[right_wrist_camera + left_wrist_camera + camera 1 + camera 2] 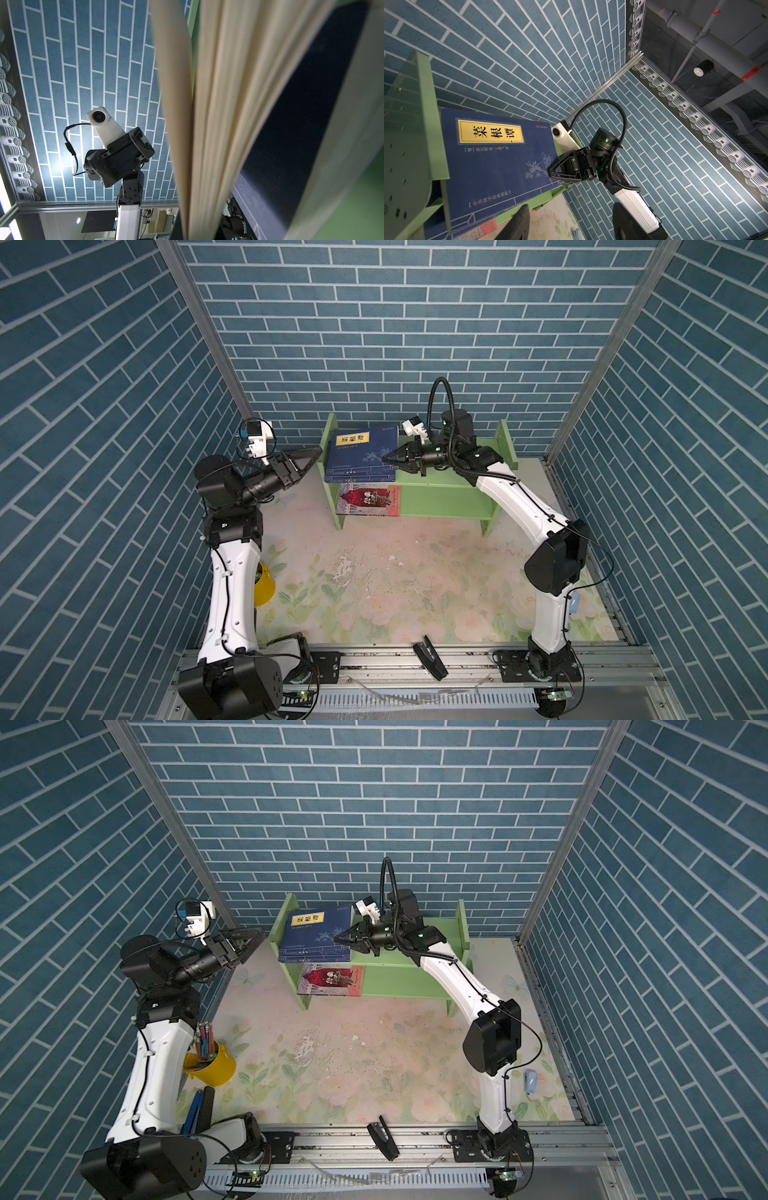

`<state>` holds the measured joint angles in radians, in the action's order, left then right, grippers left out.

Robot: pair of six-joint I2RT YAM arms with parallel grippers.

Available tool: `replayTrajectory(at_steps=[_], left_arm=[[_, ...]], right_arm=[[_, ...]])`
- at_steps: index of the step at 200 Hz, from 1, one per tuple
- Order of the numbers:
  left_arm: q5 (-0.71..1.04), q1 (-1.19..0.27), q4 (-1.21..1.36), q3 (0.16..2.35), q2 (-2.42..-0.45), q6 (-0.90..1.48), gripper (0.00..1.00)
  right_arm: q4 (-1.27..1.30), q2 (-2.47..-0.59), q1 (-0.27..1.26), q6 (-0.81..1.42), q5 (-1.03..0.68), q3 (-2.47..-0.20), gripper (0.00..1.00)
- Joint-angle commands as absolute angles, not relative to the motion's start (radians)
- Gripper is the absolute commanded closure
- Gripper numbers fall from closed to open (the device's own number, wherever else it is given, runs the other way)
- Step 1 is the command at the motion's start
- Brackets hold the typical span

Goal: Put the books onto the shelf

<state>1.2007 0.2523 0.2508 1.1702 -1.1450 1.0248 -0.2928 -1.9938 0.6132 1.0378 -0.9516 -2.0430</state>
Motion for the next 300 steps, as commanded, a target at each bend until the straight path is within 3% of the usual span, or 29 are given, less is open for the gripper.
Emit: replayTrajectory(at_steps=[1, 64, 88, 234, 300], left_arm=[[1.201, 0.244, 0.287, 1.166, -1.152, 1.025, 0.35], [1.203, 0.23, 0.3, 1.152, -1.159, 1.023, 0.35], [1.201, 0.224, 0.304, 1.146, -1.159, 1.019, 0.35], [1.156, 0.218, -0.214, 1.286, -1.15, 0.508, 0.35], [1.172, 0.217, -0.227, 1.303, -1.152, 0.501, 0.35]], right_arm=[[-0.32, -2.017, 0.622, 0.997, -0.936, -2.104, 1.0], [-0.504, -2.049, 0.626, 0.939, -0.851, -2.2, 0.69], [-0.58, -2.052, 0.624, 0.915, -0.811, -2.231, 0.62], [-0.934, -2.075, 0.627, 0.739, -0.579, -2.409, 0.52], [-0.977, -2.081, 0.627, 0.683, -0.517, -2.447, 0.54]])
